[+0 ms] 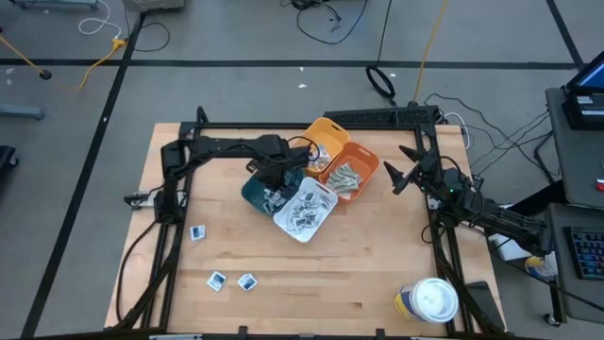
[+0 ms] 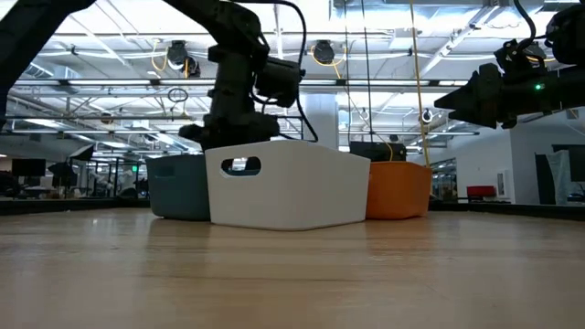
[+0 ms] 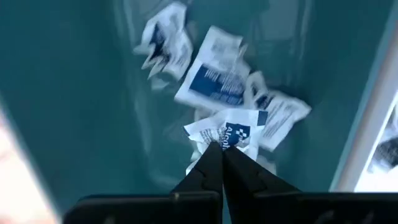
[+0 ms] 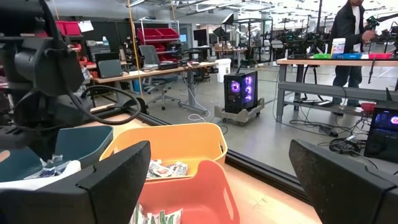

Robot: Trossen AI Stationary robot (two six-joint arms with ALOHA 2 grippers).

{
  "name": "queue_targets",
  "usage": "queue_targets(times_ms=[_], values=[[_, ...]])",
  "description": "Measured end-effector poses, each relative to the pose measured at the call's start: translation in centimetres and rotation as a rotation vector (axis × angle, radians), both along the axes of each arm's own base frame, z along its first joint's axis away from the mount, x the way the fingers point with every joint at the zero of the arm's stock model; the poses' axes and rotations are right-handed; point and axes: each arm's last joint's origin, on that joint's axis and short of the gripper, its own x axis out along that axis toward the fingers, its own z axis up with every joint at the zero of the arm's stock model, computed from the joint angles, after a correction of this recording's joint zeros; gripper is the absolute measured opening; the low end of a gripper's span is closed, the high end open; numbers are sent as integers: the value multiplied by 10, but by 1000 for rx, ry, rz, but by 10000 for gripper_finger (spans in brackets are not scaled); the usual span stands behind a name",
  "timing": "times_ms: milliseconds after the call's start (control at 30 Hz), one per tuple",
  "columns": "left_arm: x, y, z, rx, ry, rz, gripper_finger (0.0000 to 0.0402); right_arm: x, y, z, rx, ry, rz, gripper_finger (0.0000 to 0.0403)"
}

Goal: Pick & Place First Aid Supplies
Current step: Put the blue alcohol pad into the blue bin

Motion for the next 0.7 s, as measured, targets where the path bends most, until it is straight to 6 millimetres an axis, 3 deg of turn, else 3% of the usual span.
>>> queue_targets(times_ms=[133, 267, 533, 700], values=[[5, 2, -5, -1, -35, 4, 4, 0, 0, 0, 0, 0, 0, 377], [8, 3, -5, -1, -64, 3, 35, 0, 0, 0, 0, 0, 0, 377], [7, 4, -5, 1, -57, 64, 169, 0, 0, 0, 0, 0, 0, 377], [0, 6, 13, 13, -73, 197, 228, 0, 0, 0, 0, 0, 0, 377]])
